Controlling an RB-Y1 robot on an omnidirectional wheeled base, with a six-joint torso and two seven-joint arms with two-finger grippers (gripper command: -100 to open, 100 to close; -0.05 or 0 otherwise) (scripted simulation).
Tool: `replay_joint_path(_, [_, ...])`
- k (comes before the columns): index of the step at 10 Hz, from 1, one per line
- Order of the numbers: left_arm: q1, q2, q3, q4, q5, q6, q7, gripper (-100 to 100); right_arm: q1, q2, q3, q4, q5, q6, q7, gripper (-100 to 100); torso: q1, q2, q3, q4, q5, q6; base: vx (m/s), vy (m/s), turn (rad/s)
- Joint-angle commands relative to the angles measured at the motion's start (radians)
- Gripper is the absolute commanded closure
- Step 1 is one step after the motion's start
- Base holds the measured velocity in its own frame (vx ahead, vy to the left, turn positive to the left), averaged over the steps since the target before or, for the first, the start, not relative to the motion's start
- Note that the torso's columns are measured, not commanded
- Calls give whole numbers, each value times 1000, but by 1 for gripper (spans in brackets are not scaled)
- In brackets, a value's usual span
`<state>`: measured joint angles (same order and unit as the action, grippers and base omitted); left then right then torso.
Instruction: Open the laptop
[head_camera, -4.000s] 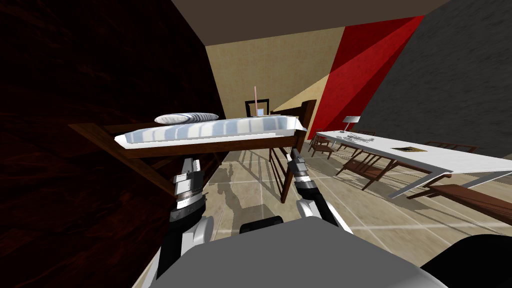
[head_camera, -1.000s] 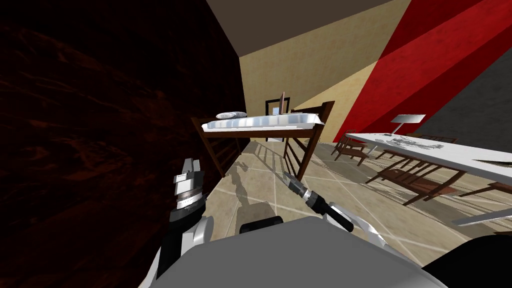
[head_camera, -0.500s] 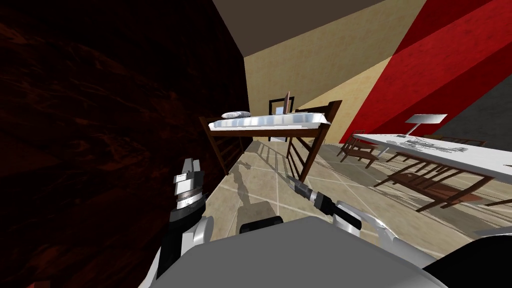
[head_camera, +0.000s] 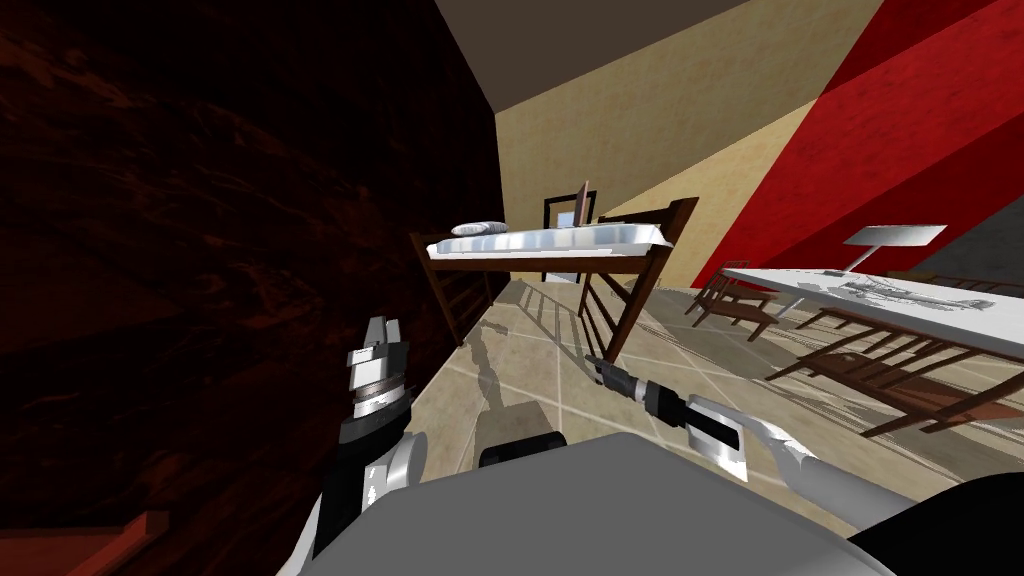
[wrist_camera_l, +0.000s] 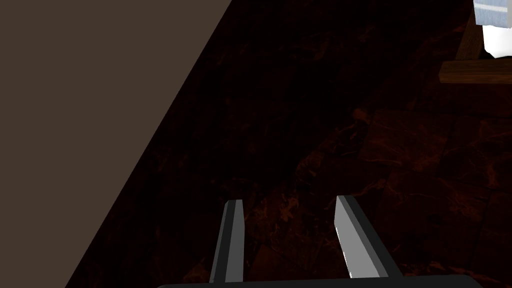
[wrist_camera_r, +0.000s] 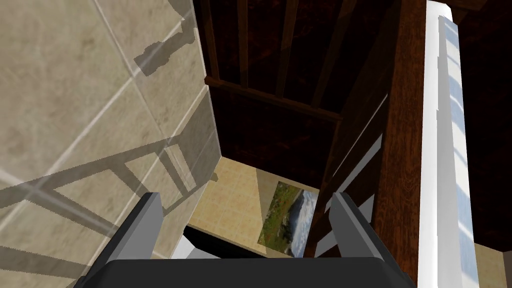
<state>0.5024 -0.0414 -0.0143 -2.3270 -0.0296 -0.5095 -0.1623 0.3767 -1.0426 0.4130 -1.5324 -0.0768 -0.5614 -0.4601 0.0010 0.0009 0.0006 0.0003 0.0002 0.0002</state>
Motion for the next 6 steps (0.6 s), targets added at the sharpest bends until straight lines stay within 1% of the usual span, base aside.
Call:
replay_joint_path(1, [0,0,0,0,0,0,0,0,-18,-82,27,63,1,-11,-29,-100,-1,-1,-1,0,0,0,-34,53,108])
replay_joint_path(2, [0,0,0,0,0,0,0,0,-18,-106,27,86,1,-11,-29,-100,0,-1,-1,0,0,-1,-36,50,67])
replay_joint_path(3, [0,0,0,0,0,0,0,0,-18,-136,27,86,1,-11,-29,-100,-1,-1,0,0,0,0,-22,33,-17])
replay_joint_path(4, [0,0,0,0,0,0,0,0,-18,-147,27,86,1,-11,-29,-100,-2,-1,-1,0,0,0,-9,16,-9])
replay_joint_path(5, [0,0,0,0,0,0,0,0,-39,-185,53,135,4,-14,-54,-100,-3,-2,-1,0,-1,0,-34,51,122])
replay_joint_path(6, [0,0,0,0,0,0,0,0,-39,-218,53,150,4,-14,-54,-100,0,-1,-1,0,0,-1,-36,53,61])
